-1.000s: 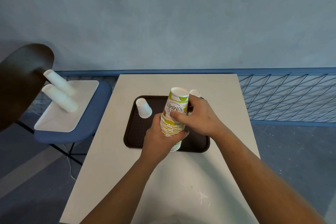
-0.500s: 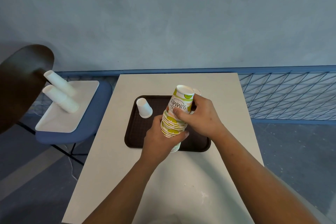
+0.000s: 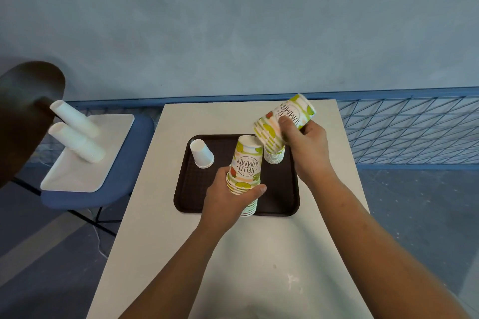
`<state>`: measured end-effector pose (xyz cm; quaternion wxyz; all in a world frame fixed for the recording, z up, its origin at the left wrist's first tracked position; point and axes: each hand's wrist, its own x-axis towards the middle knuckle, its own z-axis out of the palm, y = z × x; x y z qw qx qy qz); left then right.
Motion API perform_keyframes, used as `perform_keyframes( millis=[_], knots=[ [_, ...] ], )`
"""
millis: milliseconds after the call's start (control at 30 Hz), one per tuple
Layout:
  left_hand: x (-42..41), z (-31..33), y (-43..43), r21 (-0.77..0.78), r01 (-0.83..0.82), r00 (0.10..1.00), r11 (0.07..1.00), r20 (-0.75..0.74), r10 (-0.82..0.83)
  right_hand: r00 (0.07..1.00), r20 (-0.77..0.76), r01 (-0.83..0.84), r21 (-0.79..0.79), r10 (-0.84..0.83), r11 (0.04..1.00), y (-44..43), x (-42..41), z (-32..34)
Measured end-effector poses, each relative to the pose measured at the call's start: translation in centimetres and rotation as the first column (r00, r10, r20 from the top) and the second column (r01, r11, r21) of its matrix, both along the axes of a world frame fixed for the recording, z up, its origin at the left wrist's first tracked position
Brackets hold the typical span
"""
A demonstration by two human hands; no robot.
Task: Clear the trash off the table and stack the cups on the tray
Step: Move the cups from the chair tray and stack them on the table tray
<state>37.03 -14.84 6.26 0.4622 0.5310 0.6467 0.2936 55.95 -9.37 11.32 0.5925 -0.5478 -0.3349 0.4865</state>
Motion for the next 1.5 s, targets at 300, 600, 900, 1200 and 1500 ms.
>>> perform_keyframes(
  millis=[300,600,900,1200,1500],
  knots=[
    [-1.0,-0.4,2.2,0.000,-0.067,0.992,0.998,0.110,0.067,0.957,0.145,0.273,-0.169,-0.250,0.947,6.0,4.2,-4.9],
    [-1.3,-1.1,4.1,-0.007,-0.072,0.991,0.997,0.110,0.072,0.729,0.683,0.092,-0.164,0.045,0.982,10.5,3.0,-10.8],
    [-1.2,-1.0,4.9,-0.019,-0.081,0.986,0.997,0.144,0.082,0.647,0.718,0.001,-0.338,0.257,0.941,10.2,2.5,-15.6],
    [-0.1,0.1,3.6,-0.022,-0.046,0.988,0.999,0.143,0.049,0.876,0.481,0.028,0.027,-0.037,0.999,1.8,-0.3,-6.3],
    [0.9,1.0,1.9,-0.003,0.086,0.991,0.996,0.101,-0.086,0.734,0.589,-0.340,-0.112,0.338,0.934,-1.6,-1.8,-0.9]
  ],
)
